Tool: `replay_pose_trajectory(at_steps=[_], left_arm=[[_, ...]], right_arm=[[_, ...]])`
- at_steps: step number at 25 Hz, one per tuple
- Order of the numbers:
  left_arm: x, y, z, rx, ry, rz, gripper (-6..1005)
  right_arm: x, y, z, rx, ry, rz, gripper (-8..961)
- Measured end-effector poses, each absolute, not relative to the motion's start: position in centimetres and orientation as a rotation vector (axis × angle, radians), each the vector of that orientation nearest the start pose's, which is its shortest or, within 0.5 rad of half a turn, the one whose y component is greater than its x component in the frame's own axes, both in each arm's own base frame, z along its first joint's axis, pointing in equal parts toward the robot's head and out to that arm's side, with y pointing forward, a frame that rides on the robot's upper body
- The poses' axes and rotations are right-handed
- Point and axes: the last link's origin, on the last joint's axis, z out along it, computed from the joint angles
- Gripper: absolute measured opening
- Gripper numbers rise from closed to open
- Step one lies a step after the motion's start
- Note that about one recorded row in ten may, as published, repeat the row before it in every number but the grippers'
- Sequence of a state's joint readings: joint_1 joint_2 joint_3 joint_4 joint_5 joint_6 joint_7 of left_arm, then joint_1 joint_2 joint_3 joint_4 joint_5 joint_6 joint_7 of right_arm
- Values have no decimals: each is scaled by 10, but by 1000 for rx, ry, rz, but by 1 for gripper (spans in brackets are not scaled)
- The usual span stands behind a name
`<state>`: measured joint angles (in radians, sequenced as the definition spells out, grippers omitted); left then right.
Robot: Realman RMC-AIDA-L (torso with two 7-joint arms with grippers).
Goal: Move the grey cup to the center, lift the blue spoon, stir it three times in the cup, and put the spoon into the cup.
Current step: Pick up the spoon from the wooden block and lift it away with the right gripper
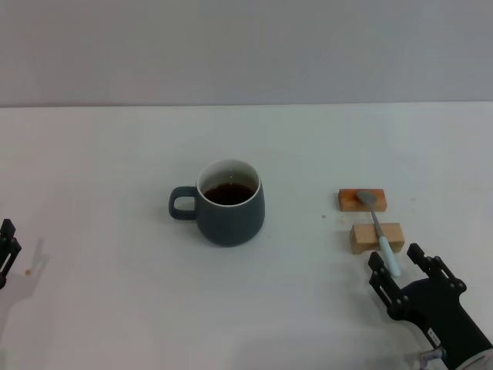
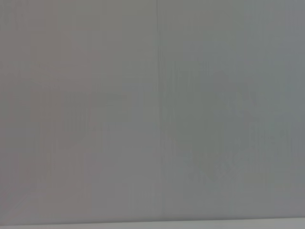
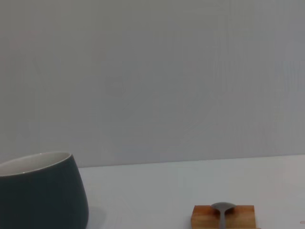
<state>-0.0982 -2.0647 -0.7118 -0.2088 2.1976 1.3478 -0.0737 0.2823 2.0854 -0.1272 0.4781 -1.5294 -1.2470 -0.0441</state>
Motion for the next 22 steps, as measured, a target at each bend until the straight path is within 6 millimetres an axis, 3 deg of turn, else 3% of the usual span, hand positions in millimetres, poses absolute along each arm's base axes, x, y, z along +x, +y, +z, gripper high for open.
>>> replay_pose_trajectory(at_steps=[5, 14, 22], left_arm=[[-388, 211, -6, -1481, -587, -569, 859], [-387, 212, -7, -1484, -585, -571, 859], [-387, 213, -7, -1486, -585, -572, 859]], right_arm=[[311, 218, -111, -1841, 753, 683, 660], [310, 218, -112, -1854, 750, 681, 507], [310, 220, -114, -1865, 756, 668, 492]])
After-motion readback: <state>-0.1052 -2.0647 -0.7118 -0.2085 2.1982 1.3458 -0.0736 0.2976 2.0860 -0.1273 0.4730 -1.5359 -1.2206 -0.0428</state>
